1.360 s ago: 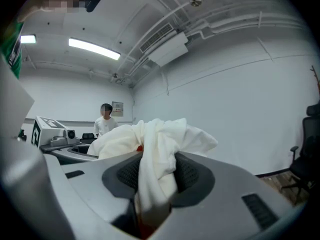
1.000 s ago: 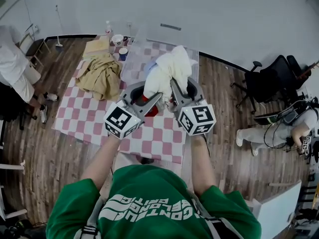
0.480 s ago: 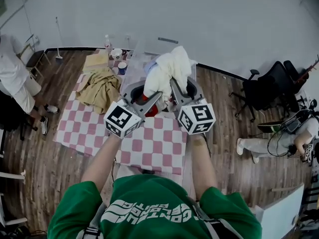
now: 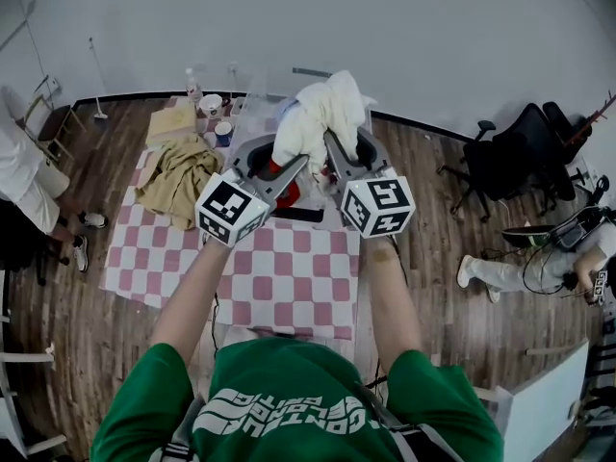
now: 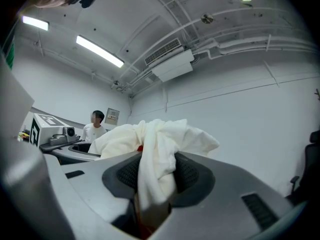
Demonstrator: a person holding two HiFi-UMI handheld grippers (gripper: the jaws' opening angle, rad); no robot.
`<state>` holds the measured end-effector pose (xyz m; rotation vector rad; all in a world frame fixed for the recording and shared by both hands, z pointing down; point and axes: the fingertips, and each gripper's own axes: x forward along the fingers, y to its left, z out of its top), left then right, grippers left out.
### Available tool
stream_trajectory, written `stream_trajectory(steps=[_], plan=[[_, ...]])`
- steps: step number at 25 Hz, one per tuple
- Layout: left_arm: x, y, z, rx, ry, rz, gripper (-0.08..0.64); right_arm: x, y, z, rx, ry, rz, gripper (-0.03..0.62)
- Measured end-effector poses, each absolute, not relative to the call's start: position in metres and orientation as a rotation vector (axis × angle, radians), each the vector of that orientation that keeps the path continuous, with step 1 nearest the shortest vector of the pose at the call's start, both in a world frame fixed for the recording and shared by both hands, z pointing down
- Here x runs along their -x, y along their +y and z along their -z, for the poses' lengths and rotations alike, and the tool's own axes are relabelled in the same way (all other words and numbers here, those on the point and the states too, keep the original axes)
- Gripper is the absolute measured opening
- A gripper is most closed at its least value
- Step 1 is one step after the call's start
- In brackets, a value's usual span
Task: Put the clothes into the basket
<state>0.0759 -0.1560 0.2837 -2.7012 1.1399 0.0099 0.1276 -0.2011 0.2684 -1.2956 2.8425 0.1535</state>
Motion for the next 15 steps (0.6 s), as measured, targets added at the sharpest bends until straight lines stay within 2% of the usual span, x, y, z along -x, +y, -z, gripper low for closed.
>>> stream_trajectory(steps=[15], plan=[[-0.059, -0.253, -0.310, 2.780, 1.099, 0.055, 0.144, -0.113, -0.296, -0.297, 1.393, 2.841, -0.075, 0.141]])
